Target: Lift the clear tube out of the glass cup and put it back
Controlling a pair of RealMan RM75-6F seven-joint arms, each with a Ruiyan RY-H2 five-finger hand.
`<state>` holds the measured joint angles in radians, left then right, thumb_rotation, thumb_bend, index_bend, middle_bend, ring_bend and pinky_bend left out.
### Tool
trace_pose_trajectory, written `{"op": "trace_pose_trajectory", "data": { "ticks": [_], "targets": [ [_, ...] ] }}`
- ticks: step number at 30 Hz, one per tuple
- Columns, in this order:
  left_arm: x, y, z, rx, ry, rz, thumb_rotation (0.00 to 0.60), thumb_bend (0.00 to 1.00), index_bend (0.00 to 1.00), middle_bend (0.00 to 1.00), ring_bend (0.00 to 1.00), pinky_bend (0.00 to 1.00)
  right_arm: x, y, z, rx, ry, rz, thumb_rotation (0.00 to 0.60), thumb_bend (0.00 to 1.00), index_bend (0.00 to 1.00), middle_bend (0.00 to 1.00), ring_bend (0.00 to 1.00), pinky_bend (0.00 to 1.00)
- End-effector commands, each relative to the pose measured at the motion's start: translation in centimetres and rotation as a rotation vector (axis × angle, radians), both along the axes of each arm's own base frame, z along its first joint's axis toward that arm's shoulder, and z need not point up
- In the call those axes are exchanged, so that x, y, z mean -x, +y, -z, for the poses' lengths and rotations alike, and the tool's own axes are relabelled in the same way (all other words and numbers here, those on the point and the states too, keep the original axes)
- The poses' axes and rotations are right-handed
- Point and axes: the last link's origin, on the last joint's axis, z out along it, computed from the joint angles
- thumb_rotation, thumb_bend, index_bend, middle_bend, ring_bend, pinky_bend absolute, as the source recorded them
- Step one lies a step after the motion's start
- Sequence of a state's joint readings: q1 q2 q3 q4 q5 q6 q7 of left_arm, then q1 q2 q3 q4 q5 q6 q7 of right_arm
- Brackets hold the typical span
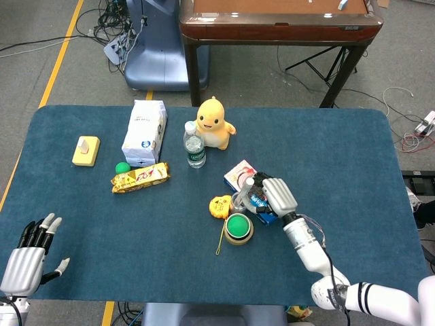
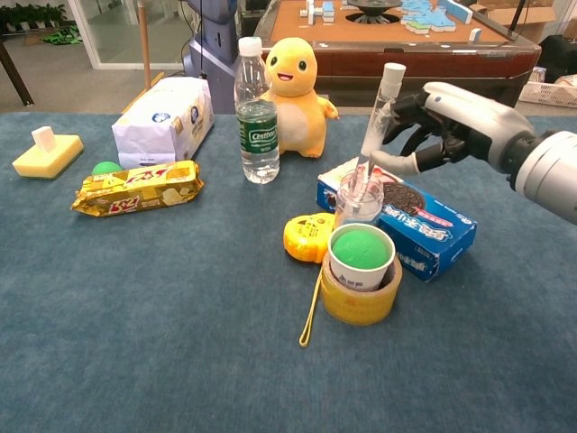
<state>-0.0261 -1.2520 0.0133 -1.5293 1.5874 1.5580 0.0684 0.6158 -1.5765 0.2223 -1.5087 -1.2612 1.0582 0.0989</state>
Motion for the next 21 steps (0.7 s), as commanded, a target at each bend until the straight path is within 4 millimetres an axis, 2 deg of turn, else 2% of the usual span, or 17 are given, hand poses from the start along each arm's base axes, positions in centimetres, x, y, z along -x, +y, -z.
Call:
{"op": "trace_pose_trajectory", "data": {
  "ticks": [1,5,9,12,15,21],
  "targets": [
    [0.0,0.0,0.0,-0.001,-0.001,-0.001,0.6,0.27,0.0,0.0,0.0,0.0,0.1,0.0,0.2,-0.006,0.01,0.0,0.6,0.49,0.63,0.36,0.24,0.32],
    [0.1,0.0,0.0,-0.001,-0.002,-0.002,0.6,0.27,0.0,0.0,0.0,0.0,0.2,0.1,0.5,-0.022,0.023,0.004,0.6,0.45,0.58,0.33,0.2,0.28],
    [0.2,-0.1,-0.1,-0.003,-0.001,-0.006,0.6,0.27,0.0,0.0,0.0,0.0,0.3,0.2,0.8,-0.045,0.039,0.012,0.6,0.36,0.5,0.27,0.15,0.23],
    [0.2,-0.1,-0.2,-0.005,-0.001,-0.008,0.6,0.27,0.0,0.0,0.0,0.0,0.4,0.4,0.6,-0.06,0.049,0.017,0.6,0.26,0.38,0.22,0.1,0.2],
    [0.2,0.0,-0.2,-0.005,0.001,-0.005,0.6,0.27,0.0,0.0,0.0,0.0,0.6,0.7,-0.4,-0.036,0.049,0.015,0.6,0.14,0.17,0.13,0.04,0.16],
    [-0.1,0.4,-0.3,-0.006,0.003,0.008,0.6,0.27,0.0,0.0,0.0,0.0,2.3,2.1,-4.2,0.071,0.093,0.019,0.6,0.13,0.14,0.12,0.04,0.16]
  ]
}}
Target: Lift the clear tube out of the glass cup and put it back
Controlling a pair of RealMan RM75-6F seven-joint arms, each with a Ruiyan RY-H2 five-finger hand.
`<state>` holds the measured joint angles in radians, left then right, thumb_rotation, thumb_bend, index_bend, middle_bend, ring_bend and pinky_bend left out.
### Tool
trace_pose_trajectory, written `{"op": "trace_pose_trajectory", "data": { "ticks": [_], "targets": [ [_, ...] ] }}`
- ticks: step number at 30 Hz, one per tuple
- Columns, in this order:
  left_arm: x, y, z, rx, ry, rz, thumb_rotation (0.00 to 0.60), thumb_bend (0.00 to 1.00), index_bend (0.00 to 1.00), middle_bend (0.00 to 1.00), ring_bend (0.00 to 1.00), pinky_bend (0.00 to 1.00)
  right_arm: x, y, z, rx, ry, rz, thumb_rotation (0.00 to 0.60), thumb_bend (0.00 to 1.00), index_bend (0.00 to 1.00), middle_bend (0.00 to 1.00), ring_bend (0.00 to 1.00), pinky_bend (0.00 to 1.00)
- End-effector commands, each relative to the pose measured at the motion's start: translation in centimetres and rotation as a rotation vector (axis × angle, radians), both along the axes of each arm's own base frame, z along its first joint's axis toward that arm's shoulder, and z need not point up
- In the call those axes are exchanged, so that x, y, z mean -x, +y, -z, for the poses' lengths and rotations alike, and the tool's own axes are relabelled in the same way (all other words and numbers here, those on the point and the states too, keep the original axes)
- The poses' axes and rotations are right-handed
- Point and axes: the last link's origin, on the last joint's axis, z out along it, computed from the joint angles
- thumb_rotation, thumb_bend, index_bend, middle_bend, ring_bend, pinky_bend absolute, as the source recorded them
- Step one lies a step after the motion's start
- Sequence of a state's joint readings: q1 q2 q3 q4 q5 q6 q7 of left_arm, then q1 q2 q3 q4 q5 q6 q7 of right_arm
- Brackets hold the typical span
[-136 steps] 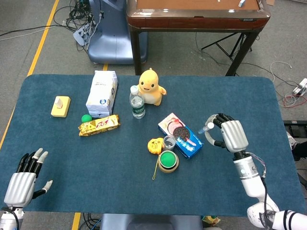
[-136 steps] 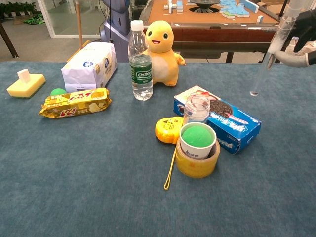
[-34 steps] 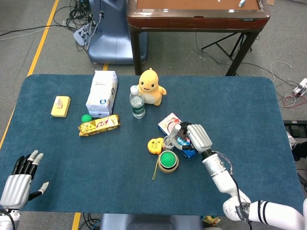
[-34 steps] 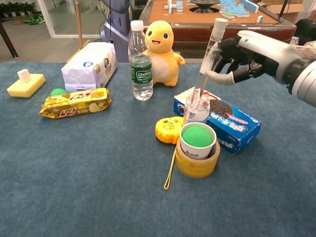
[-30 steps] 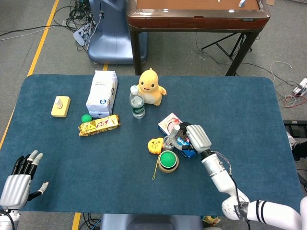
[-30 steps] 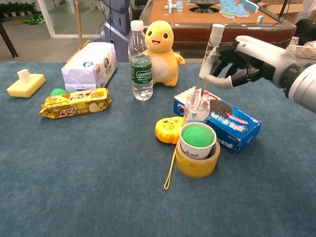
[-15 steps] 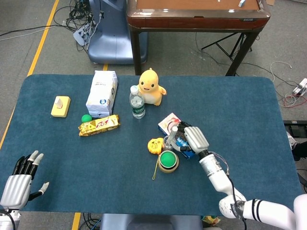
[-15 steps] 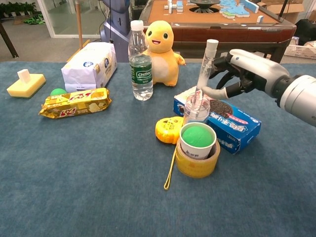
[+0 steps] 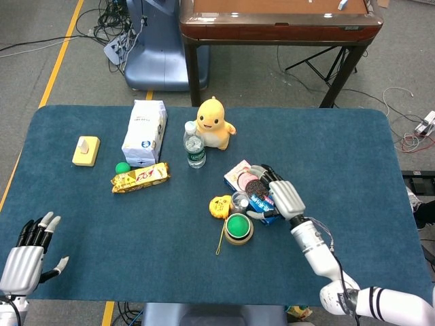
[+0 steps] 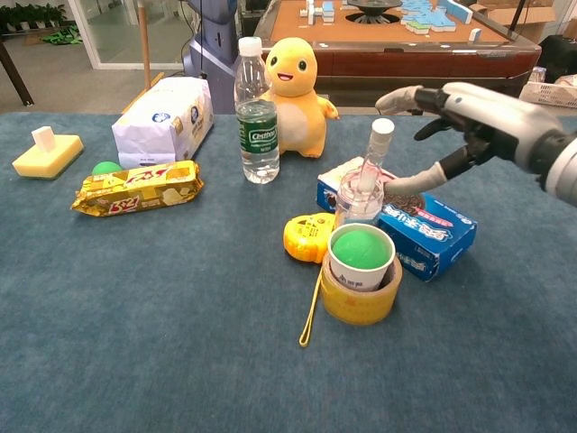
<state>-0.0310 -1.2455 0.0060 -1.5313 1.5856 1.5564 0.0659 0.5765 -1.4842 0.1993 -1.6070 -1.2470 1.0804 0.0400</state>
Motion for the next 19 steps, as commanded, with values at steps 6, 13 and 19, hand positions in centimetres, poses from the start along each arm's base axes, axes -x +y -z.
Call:
{"op": "trace_pose_trajectory", "data": {
  "ticks": [6,13,19],
  "targets": [
    [-0.4,0.5,-0.1,-0.001,0.005,0.017,0.6,0.27,0.0,0.0,0.0,0.0,3.8,3.6,-6.1,0.173,0.135,0.05,0.6,0.16,0.14,0.12,0.04,0.16],
    [-1.0,0.8,0.0,0.005,0.011,0.032,0.6,0.27,0.0,0.0,0.0,0.0,7.4,7.4,-9.9,0.26,0.23,0.136,0.6,0.17,0.14,0.13,0.04,0.16],
    [-1.4,0.9,0.0,0.008,0.017,0.042,0.6,0.27,0.0,0.0,0.0,0.0,9.9,10.7,-11.9,0.301,0.259,0.218,0.6,0.19,0.14,0.13,0.04,0.16]
  ]
}}
